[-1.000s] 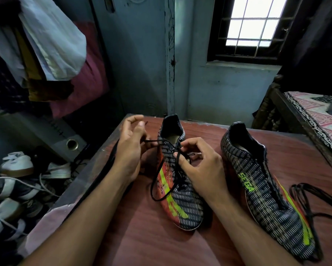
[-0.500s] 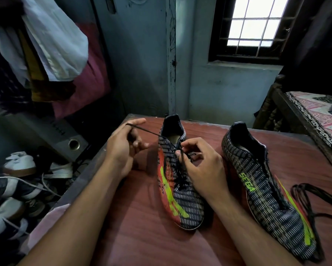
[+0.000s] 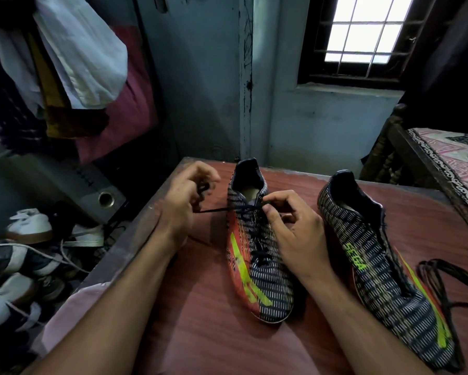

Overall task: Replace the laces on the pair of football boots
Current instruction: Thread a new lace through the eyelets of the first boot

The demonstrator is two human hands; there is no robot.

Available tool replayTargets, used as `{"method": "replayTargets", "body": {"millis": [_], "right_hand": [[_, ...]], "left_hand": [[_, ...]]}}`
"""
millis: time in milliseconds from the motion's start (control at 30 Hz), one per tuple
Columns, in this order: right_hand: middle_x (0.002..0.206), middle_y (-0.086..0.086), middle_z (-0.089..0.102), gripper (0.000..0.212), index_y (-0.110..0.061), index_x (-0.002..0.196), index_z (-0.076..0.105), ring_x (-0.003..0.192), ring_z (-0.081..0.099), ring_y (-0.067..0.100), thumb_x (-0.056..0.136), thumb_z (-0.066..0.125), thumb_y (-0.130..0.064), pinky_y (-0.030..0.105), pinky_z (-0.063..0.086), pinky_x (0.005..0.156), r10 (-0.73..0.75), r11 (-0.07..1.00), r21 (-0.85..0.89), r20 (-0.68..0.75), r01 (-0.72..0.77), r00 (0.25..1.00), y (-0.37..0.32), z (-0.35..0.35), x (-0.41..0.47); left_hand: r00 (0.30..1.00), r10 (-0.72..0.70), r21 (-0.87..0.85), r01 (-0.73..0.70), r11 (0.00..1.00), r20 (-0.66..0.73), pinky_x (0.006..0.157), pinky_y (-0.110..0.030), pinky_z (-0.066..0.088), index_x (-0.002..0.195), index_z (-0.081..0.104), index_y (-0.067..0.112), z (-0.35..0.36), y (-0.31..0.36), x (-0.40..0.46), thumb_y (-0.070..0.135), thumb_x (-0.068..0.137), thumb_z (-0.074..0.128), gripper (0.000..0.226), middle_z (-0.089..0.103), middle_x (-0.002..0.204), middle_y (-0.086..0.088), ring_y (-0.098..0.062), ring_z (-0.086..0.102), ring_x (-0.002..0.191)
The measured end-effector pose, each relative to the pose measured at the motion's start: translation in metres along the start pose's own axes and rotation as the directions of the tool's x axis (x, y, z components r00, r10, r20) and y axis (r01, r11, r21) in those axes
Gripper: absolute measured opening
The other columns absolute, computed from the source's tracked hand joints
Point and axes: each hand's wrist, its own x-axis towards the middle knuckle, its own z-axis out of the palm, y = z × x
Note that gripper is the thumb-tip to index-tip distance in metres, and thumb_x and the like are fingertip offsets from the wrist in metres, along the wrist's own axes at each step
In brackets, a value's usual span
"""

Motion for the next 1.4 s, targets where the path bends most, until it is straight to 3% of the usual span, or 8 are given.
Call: {"method": "replayTargets", "body": {"millis": [133, 333, 467, 667, 867, 1067, 1233, 1400], "right_hand": [[0.097, -0.014, 0.072, 0.012, -0.024, 0.104, 0.071, 0.094, 0.069, 0.01, 0.099, 0.064, -0.016, 0.046, 0.058, 0.081, 0.005, 1.0, 0.01, -0.027, -0.004, 1.0, -0.001, -0.003, 0.0], [0.1, -0.008, 0.072, 0.025, -0.024, 0.108, 0.073, 0.09, 0.069, 0.009, 0.099, 0.061, -0.004, 0.037, 0.056, 0.079, -0.02, 0.999, 0.048, -0.044, 0.022, 0.999, 0.0, -0.003, 0.001], [0.101, -0.011, 0.071, 0.026, -0.02, 0.103, 0.072, 0.098, 0.068, 0.012, 0.095, 0.061, 0.003, 0.036, 0.057, 0.084, -0.043, 0.999, 0.008, -0.026, 0.043, 0.999, -0.001, -0.001, 0.001], [0.098, -0.012, 0.068, 0.026, -0.021, 0.098, 0.069, 0.096, 0.067, 0.013, 0.093, 0.061, 0.003, 0.035, 0.057, 0.082, -0.04, 0.999, -0.017, -0.002, 0.04, 0.999, -0.003, 0.0, 0.0], [0.102, -0.013, 0.07, 0.017, -0.018, 0.104, 0.073, 0.099, 0.068, 0.012, 0.096, 0.065, -0.005, 0.034, 0.058, 0.084, -0.045, 0.999, -0.015, 0.003, 0.045, 0.999, -0.005, 0.001, 0.0], [0.096, -0.014, 0.073, 0.02, -0.021, 0.1, 0.075, 0.09, 0.071, 0.01, 0.092, 0.07, -0.003, 0.035, 0.06, 0.08, -0.001, 1.0, -0.019, -0.018, 0.001, 1.0, -0.005, -0.002, 0.0], [0.091, -0.019, 0.074, 0.022, -0.023, 0.094, 0.076, 0.085, 0.071, 0.004, 0.086, 0.077, -0.003, 0.022, 0.058, 0.077, 0.029, 0.999, -0.03, -0.019, -0.029, 0.999, -0.01, -0.006, 0.001], [0.084, -0.016, 0.073, 0.02, -0.022, 0.086, 0.075, 0.081, 0.071, 0.004, 0.083, 0.079, -0.003, 0.022, 0.057, 0.075, 0.026, 0.998, -0.048, -0.044, -0.028, 0.999, -0.011, -0.007, 0.002]], "left_hand": [[0.944, 0.159, 0.443, -0.279, 0.852, 0.29, 0.096, -0.037, 0.053, 0.114, 0.074, 0.028, -0.005, -0.01, 0.001, 0.029, 0.083, 0.067, 0.032, 0.065, 0.106, 0.012, -0.014, 0.064, 0.105], [0.947, 0.253, 0.47, -0.318, 0.823, 0.198, 0.082, -0.044, 0.053, 0.113, 0.078, 0.031, -0.003, -0.023, 0.007, 0.037, 0.092, 0.069, 0.024, 0.069, 0.095, 0.018, -0.013, 0.064, 0.094], [0.985, 0.153, 0.37, -0.173, 0.913, 0.081, 0.09, -0.034, 0.051, 0.1, 0.075, 0.02, 0.015, -0.024, 0.002, 0.023, 0.099, 0.063, 0.013, 0.07, 0.099, 0.005, -0.01, 0.065, 0.1], [0.983, -0.163, -0.013, 0.163, 0.987, -0.083, 0.05, -0.018, 0.036, 0.091, 0.063, 0.018, 0.041, -0.012, -0.003, 0.017, 0.108, 0.051, 0.021, 0.06, 0.071, 0.003, -0.003, 0.049, 0.057], [0.943, -0.302, -0.088, 0.292, 0.952, -0.139, 0.043, -0.019, 0.027, 0.099, 0.068, 0.008, 0.032, -0.011, 0.004, 0.022, 0.108, 0.05, 0.024, 0.059, 0.061, 0.008, -0.004, 0.038, 0.048], [0.988, -0.145, -0.07, 0.142, 0.987, -0.054, 0.056, -0.02, 0.039, 0.118, 0.071, 0.027, 0.03, -0.008, 0.002, 0.004, 0.103, 0.053, 0.032, 0.072, 0.1, -0.003, -0.003, 0.047, 0.059], [0.96, 0.226, 0.383, -0.272, 0.883, 0.163, 0.107, -0.022, 0.041, 0.113, 0.076, 0.024, 0.021, -0.009, 0.0, 0.012, 0.09, 0.067, 0.027, 0.059, 0.126, 0.005, -0.013, 0.056, 0.126], [0.933, 0.24, 0.496, -0.348, 0.796, 0.27, 0.102, -0.031, 0.048, 0.108, 0.077, 0.028, 0.015, -0.007, -0.002, 0.032, 0.089, 0.068, 0.021, 0.061, 0.123, 0.012, -0.007, 0.06, 0.119]]}}
